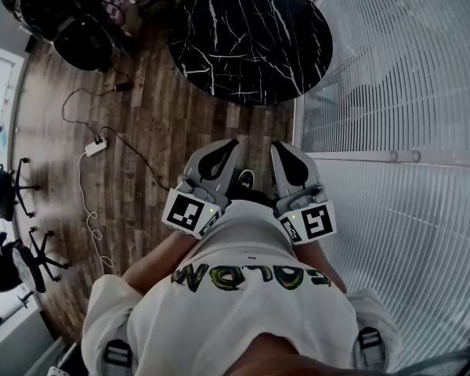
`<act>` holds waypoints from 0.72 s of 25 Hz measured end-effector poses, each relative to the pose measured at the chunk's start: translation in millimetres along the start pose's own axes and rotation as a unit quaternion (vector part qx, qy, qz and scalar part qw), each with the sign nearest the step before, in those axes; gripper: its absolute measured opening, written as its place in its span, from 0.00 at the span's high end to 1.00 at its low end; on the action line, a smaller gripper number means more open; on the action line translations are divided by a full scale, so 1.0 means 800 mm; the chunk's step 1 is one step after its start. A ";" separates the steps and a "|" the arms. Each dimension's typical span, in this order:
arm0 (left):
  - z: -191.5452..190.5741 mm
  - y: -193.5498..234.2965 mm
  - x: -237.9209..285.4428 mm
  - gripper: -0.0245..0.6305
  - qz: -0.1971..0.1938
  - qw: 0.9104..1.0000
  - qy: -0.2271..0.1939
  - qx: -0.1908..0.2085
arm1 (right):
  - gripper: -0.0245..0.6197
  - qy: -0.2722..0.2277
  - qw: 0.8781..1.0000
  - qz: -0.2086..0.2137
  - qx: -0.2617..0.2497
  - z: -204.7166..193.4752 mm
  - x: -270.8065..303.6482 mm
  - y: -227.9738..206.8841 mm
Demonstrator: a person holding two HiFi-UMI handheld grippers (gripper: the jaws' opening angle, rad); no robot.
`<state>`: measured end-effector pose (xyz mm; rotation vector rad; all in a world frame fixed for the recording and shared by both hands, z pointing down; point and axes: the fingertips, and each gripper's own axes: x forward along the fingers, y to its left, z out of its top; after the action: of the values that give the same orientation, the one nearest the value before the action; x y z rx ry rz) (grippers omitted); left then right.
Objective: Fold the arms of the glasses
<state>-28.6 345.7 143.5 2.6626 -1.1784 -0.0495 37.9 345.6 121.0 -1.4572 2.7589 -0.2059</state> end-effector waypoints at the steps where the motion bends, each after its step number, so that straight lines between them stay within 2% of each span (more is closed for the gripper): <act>1: -0.001 -0.002 0.004 0.96 -0.002 1.000 0.001 -0.003 | 0.96 0.000 1.000 0.000 0.005 -0.001 0.000 -0.003; 7: -0.008 -0.017 0.023 0.96 -0.013 1.000 0.005 -0.006 | 0.96 0.001 1.000 0.003 0.014 -0.004 0.000 -0.017; 12: -0.009 -0.024 0.040 0.96 -0.009 1.000 0.008 -0.011 | 0.96 -0.017 0.999 0.013 0.035 0.006 -0.008 -0.037; 18: -0.018 -0.049 0.067 0.96 -0.008 1.000 0.010 -0.021 | 0.96 -0.009 0.999 0.007 0.040 -0.001 -0.026 -0.071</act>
<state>38.0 334.6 151.8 2.6297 -1.1379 -0.0491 96.0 331.4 127.7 -1.4129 2.7123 -0.2972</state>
